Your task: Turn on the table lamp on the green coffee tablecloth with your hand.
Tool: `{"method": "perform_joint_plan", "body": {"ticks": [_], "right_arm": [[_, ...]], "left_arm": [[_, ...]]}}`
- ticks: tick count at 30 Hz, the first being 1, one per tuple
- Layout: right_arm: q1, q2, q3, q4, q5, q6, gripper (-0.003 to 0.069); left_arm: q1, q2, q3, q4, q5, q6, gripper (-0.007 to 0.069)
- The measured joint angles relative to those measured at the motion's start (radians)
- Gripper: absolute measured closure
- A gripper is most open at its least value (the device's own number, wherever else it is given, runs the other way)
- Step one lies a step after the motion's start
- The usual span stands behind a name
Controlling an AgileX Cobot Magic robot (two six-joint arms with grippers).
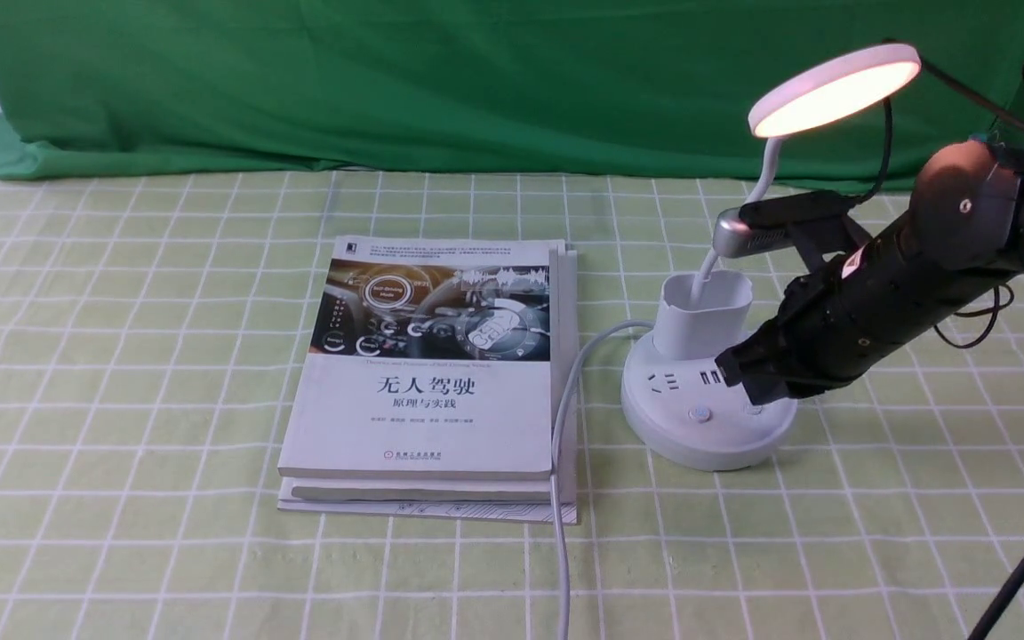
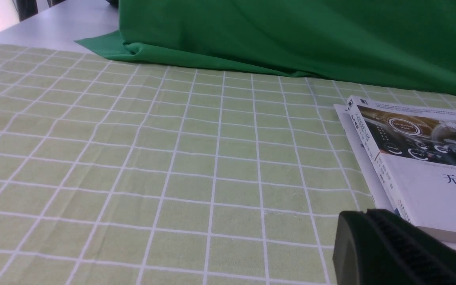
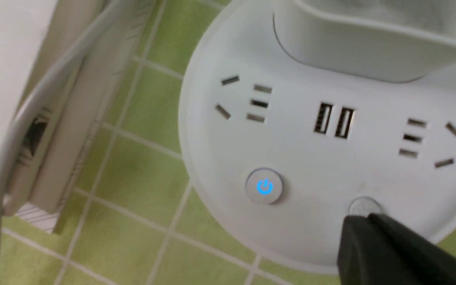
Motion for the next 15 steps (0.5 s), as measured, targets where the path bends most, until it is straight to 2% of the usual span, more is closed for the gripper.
{"method": "perform_joint_plan", "body": {"ticks": [9,15], "right_arm": [[0.000,-0.175,0.217,-0.001,-0.012,0.046,0.0628],[0.000,-0.496,0.420,-0.002,0.021,0.140,0.0628]], "left_arm": [[0.000,0.000,0.000,0.000,0.000,0.000,0.0622],[0.000,0.000,0.000,0.000,0.000,0.000,0.0622]]}}
